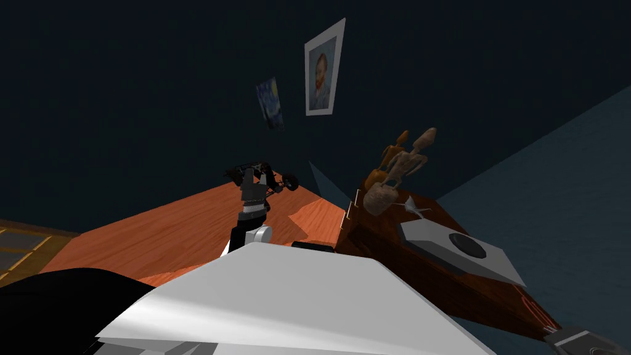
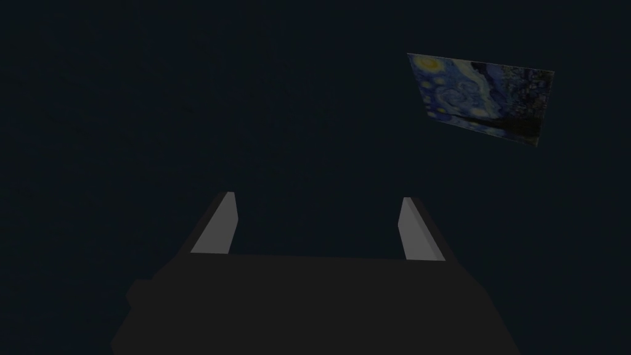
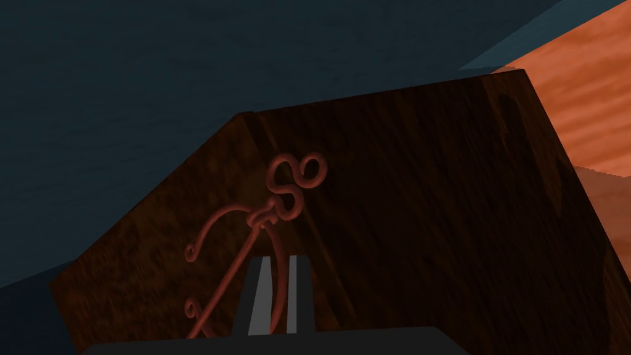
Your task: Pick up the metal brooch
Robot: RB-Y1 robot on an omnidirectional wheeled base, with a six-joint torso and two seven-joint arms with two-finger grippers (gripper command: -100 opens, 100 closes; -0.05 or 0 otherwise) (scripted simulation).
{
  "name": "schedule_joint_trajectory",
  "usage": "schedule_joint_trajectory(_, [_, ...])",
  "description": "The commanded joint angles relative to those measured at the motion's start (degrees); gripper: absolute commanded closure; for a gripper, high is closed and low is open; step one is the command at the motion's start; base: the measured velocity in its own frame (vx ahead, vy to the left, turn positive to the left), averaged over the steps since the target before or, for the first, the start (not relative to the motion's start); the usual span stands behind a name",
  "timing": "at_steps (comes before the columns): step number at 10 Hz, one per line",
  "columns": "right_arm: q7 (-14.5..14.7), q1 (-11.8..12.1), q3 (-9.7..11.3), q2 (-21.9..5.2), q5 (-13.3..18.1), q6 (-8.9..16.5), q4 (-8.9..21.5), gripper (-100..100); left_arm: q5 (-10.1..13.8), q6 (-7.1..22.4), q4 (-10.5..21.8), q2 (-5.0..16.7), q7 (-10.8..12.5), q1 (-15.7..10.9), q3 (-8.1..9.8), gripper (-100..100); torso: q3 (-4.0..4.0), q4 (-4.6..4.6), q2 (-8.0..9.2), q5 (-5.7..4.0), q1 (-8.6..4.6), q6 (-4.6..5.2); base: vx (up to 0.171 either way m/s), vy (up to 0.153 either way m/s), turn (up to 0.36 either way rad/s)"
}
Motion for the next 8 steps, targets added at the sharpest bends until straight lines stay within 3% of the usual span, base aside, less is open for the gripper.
schedule_joint_trajectory(1, [2.86, -0.06, -0.3, 0.11, -1.46, -0.21, 0.11, 100, 0.0, 0.0, 0.0, 0.0, 0.0, 0.0, 0.0, 0, 0.0, 0.0, 0.0, 0.0, 0.0, 0.0, 0.043, 0.014, 0.002])
schedule_joint_trajectory(3, [5.65, -0.06, -0.3, 0.11, -1.46, -0.21, 0.11, 100, 0.0, 0.0, 0.0, 0.0, 0.0, -0.01, 0.0, 0, 0.09, 0.04, 0.16, 0.0, -0.01, -0.08, 0.003, 0.004, 0.02])
schedule_joint_trajectory(5, [8.88, 0.09, -1.53, 0.22, -5.93, -0.68, -0.1, 100, 0.0, 0.0, 0.0, 0.0, 0.0, 0.01, 0.01, 0, 0.07, 0.01, 0.12, 0.02, 0.02, 0.15, 0.092, 0.021, -0.231])
schedule_joint_trajectory(8, [12.72, 0.09, -1.53, 0.22, -6.15, -0.68, -0.1, 100, 0.0, 0.0, 0.0, 0.0, 0.0, -0.01, 0.0, 0, 0.07, 0.02, 0.13, 0.03, -0.01, -0.13, 0.02, 0.005, 0.023])
